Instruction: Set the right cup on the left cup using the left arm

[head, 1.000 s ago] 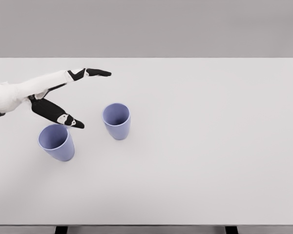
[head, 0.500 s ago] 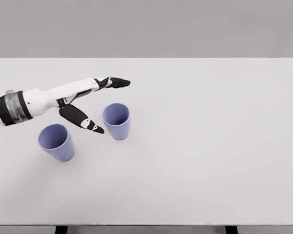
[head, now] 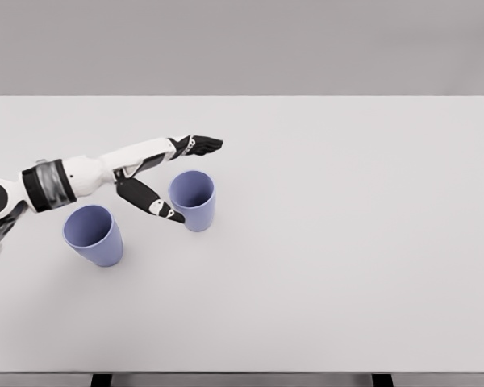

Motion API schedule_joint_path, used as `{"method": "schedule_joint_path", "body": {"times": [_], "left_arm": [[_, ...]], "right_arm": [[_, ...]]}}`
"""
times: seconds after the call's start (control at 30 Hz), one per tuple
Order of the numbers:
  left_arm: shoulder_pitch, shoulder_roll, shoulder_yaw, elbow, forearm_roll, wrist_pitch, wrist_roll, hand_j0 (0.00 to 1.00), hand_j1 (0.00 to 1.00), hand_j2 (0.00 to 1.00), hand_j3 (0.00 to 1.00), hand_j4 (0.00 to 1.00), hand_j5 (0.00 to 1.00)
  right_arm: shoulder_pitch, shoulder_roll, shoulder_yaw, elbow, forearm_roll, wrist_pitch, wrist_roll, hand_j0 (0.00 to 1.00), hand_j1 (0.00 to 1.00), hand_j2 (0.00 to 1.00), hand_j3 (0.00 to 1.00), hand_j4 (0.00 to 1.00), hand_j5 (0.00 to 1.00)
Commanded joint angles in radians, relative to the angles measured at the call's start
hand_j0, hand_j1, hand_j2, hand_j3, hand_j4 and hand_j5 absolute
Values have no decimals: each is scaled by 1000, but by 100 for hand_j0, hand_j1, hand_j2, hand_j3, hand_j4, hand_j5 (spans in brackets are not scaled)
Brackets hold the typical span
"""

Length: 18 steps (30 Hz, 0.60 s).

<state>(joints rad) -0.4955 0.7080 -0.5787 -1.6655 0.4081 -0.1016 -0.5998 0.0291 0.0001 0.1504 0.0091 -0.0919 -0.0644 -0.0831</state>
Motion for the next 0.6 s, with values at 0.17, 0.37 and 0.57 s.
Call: {"method": "schedule_joint_path", "body": {"times": [0.17,0.37,0.57], "left_arm": [[-2,-28,-12,49,-12,0,0,100,100,100,100,100,100],[-2,-39,-12,89,-11,0,0,100,100,100,100,100,100],[0,-53,-20,113,-9,3,0,100,100,100,100,100,100]], "right_arm": [[0,0,0,0,0,0,0,100,100,100,100,100,100],[0,0,0,0,0,0,0,100,100,100,100,100,100],[0,0,0,0,0,0,0,100,100,100,100,100,100]]}}
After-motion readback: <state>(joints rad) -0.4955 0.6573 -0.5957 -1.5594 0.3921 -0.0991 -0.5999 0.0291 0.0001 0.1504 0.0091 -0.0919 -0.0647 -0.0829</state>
